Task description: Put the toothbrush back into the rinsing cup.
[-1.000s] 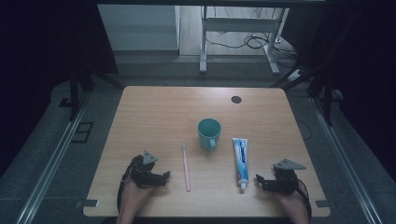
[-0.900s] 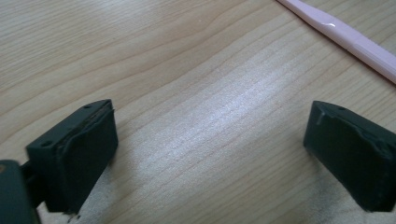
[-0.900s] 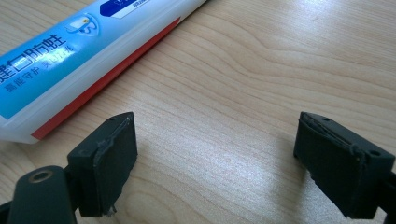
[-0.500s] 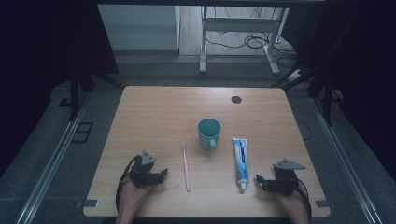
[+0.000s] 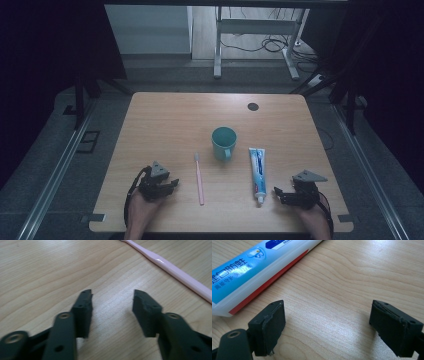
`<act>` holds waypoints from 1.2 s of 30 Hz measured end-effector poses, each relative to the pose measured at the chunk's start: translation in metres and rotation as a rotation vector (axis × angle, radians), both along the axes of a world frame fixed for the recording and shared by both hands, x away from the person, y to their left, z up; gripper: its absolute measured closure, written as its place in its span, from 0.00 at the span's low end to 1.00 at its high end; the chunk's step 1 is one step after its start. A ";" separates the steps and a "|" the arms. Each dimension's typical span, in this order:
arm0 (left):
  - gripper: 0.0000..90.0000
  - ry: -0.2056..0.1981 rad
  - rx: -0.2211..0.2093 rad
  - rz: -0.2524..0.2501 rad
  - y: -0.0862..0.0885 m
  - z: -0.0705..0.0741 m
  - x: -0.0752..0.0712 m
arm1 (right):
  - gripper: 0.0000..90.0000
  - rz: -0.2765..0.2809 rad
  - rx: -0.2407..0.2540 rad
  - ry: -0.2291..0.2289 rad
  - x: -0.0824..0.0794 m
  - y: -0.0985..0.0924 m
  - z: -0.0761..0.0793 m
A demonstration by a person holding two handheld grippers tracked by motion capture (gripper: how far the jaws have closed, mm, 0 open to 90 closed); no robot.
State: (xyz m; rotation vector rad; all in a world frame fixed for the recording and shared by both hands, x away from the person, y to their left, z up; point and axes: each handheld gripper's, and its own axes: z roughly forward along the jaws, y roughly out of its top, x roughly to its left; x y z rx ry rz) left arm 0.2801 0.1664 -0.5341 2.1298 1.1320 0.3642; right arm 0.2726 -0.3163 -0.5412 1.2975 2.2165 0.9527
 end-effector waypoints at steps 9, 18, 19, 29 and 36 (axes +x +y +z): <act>0.89 0.020 -0.017 -0.009 -0.003 0.003 0.000 | 0.15 0.000 0.000 0.000 0.000 0.000 0.000; 0.99 0.016 -0.025 -0.035 -0.006 0.008 0.000 | 0.15 0.000 0.001 0.000 0.000 0.000 0.000; 0.99 0.015 -0.016 -0.041 -0.007 0.010 0.000 | 0.15 0.000 0.001 -0.001 0.000 0.000 0.000; 0.99 0.017 -0.037 -0.055 -0.012 0.018 0.002 | 0.15 0.000 0.000 -0.001 0.000 0.000 0.000; 0.99 0.025 -0.046 -0.073 -0.019 0.021 0.005 | 0.15 0.001 0.000 -0.001 0.000 0.000 0.000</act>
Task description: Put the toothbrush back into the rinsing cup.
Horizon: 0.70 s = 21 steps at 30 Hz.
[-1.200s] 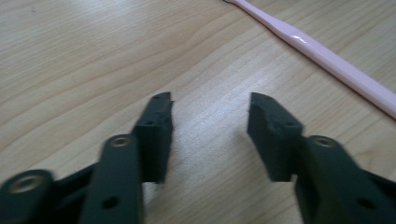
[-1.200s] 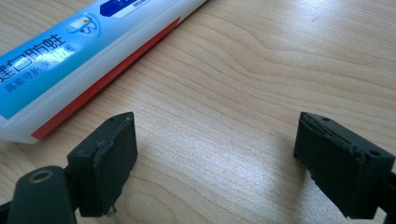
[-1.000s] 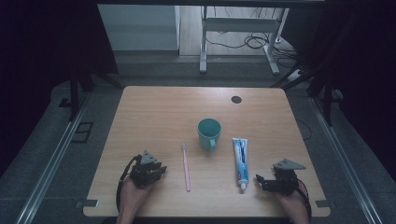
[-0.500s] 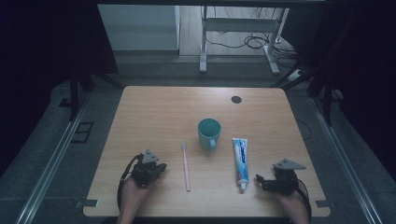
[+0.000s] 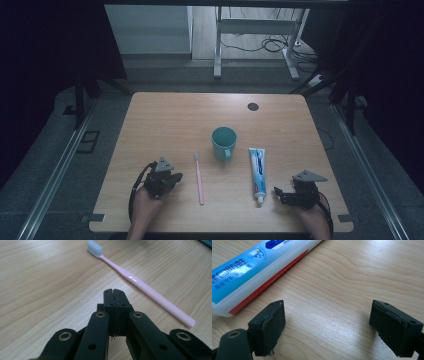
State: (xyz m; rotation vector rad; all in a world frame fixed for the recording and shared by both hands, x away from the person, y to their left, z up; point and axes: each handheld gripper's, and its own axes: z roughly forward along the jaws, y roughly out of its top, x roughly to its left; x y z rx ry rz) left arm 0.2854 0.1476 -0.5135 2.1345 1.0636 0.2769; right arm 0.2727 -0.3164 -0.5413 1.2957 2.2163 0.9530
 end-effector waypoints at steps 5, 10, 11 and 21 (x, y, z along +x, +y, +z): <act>0.99 -0.001 0.005 -0.024 -0.008 0.000 0.002 | 0.14 0.000 0.000 0.000 0.000 0.000 0.000; 0.99 0.007 0.001 -0.058 -0.021 0.001 0.005 | 0.15 0.000 0.000 0.000 0.000 0.000 0.000; 0.98 0.007 0.001 -0.058 -0.021 0.001 0.005 | 0.15 0.000 0.000 0.000 0.000 0.000 0.000; 0.98 0.021 0.007 -0.109 -0.041 0.000 0.009 | 0.15 0.000 0.000 0.001 0.000 0.000 0.000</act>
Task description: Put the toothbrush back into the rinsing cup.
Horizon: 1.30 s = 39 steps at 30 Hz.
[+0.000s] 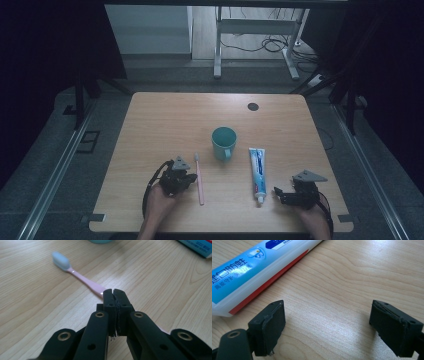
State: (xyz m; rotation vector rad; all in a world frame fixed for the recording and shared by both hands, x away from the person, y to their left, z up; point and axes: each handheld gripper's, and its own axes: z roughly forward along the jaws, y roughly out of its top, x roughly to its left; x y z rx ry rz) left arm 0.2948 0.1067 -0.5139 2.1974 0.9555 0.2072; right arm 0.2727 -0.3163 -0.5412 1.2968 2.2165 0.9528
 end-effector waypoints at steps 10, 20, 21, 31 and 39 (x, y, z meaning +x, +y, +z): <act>0.98 0.019 0.003 -0.044 -0.020 -0.006 0.002 | 0.15 0.000 0.000 0.001 0.000 0.000 0.000; 0.98 0.039 0.020 -0.050 -0.025 -0.012 -0.001 | 0.14 0.000 0.000 0.000 0.000 0.000 0.000; 0.98 0.039 0.020 -0.050 -0.025 -0.012 -0.001 | 0.14 0.000 0.000 0.000 0.000 0.000 0.000; 0.97 0.046 0.058 -0.029 -0.014 -0.012 -0.003 | 0.14 0.002 0.000 0.000 0.000 0.000 0.000; 0.96 0.051 0.066 -0.001 -0.002 -0.011 -0.003 | 0.14 0.004 -0.001 -0.002 0.001 0.000 0.000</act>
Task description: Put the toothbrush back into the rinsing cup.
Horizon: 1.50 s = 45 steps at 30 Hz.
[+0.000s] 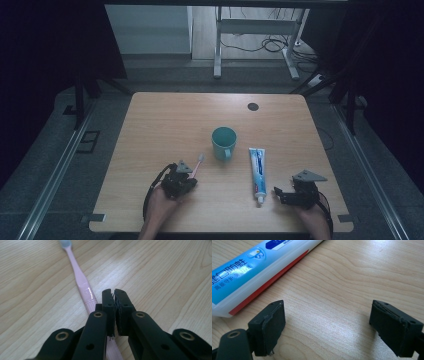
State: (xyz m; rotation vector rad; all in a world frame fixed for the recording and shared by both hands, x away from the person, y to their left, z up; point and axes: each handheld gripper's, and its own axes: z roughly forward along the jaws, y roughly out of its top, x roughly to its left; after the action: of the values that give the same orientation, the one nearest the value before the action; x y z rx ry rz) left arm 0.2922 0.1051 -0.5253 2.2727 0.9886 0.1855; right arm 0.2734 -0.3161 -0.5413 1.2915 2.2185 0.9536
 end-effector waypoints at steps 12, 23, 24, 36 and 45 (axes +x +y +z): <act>0.95 0.006 0.010 0.044 0.020 -0.001 0.000 | 0.14 0.001 0.000 0.000 0.000 0.000 0.000; 0.93 0.002 -0.008 0.064 0.028 -0.002 0.001 | 0.14 -0.001 0.001 0.002 0.000 0.000 0.000; 0.93 0.003 -0.009 0.061 0.028 -0.002 0.000 | 0.14 -0.001 0.001 0.001 0.000 0.000 0.000; 0.85 0.001 0.009 0.072 0.038 0.015 0.007 | 0.14 0.000 0.000 0.001 0.000 0.000 0.000; 0.77 0.071 0.092 0.056 0.038 0.018 0.021 | 0.14 0.000 0.000 0.000 0.000 0.000 0.000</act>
State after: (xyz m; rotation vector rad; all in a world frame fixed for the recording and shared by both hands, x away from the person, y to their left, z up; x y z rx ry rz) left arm 0.3136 0.1430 -0.5069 2.3505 1.1014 0.1780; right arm 0.2735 -0.3159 -0.5413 1.2921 2.2186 0.9535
